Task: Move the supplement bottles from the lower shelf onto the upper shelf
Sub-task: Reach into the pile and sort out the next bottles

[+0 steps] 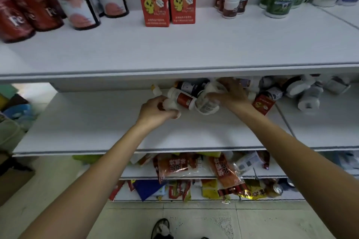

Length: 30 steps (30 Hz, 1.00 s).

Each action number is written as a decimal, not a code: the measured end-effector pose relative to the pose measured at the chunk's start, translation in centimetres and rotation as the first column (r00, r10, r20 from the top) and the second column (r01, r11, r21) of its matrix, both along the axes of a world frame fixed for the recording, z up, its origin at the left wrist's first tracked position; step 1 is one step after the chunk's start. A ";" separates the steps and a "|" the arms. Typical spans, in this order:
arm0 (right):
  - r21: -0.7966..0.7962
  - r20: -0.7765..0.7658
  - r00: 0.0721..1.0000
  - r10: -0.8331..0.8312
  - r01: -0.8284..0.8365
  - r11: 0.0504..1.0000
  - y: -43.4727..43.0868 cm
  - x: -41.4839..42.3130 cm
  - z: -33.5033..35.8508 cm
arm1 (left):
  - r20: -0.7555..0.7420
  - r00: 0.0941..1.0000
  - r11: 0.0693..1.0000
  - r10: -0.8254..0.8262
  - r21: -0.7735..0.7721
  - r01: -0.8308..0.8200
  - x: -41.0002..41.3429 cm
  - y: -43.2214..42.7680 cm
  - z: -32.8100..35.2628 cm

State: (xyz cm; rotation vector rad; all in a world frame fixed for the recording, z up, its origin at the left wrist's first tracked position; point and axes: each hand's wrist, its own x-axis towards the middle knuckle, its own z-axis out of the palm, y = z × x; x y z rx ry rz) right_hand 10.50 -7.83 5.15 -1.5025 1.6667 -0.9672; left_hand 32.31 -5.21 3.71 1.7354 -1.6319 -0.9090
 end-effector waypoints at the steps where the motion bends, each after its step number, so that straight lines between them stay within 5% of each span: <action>1: 0.013 0.075 0.996 0.055 -0.056 0.998 0.4 0.3 0.3 | -0.036 0.999 1.000 0.013 -0.019 -0.013 0.1 0.8 0.3; 4: 0.017 0.349 0.915 0.201 -0.220 0.975 2.3 1.6 0.8 | -0.155 0.987 0.996 0.046 -0.066 -0.056 0.6 3.3 0.9; 7: 0.011 0.441 0.852 0.281 -0.318 0.948 3.6 3.7 0.9 | -0.282 0.956 0.991 0.082 -0.078 -0.108 1.3 5.6 1.2; 16: -0.091 0.454 0.734 0.505 -0.526 0.846 6.8 12.2 4.8 | -0.310 0.947 0.945 0.087 -0.274 -0.176 6.6 10.5 5.2; 30: -0.385 0.431 0.542 0.722 -0.613 0.690 9.1 31.0 11.7 | -0.174 0.984 0.799 0.043 -0.585 -0.138 24.1 12.4 14.3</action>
